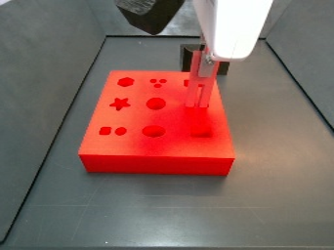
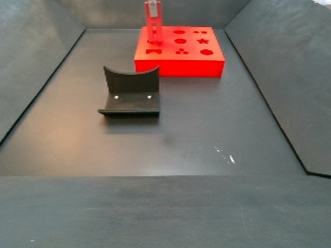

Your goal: Insert the double-square object.

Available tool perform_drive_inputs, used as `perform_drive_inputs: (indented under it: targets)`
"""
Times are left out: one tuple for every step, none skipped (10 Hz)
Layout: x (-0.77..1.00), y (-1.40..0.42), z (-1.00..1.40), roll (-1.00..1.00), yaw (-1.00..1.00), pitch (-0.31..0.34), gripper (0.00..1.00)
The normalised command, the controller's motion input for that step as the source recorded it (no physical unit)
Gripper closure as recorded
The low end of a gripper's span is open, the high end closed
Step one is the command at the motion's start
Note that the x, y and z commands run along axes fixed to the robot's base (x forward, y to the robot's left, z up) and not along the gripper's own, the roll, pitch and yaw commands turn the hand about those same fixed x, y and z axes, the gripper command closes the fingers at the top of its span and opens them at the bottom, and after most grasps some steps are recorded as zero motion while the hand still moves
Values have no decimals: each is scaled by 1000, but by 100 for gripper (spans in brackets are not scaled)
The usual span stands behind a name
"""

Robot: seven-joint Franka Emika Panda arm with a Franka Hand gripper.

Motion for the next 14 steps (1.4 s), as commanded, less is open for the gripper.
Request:
perform_drive_inputs:
  targets:
    - [3,0,-180,60,0,0,100]
    - [0,0,-166,63,0,0,100]
    - [0,0,-200,61,0,0,100]
    - [0,0,-366,31,0,0,100]
    - [97,0,-480,36,0,0,100]
    - [126,0,-457,36,0,10,100]
    - [106,0,-454,40,0,7,100]
    - [74,0,-489,43,0,0,100]
    - [6,0,-526,57,0,0,100]
    - [0,0,-511,79,0,0,100]
    - [0,0,-517,113,0,0,100]
    - [0,-34,-560,146,0,0,100]
    - [0,-20,-571,94,0,-10,100]
    - [0,0,0,6,0,14,100]
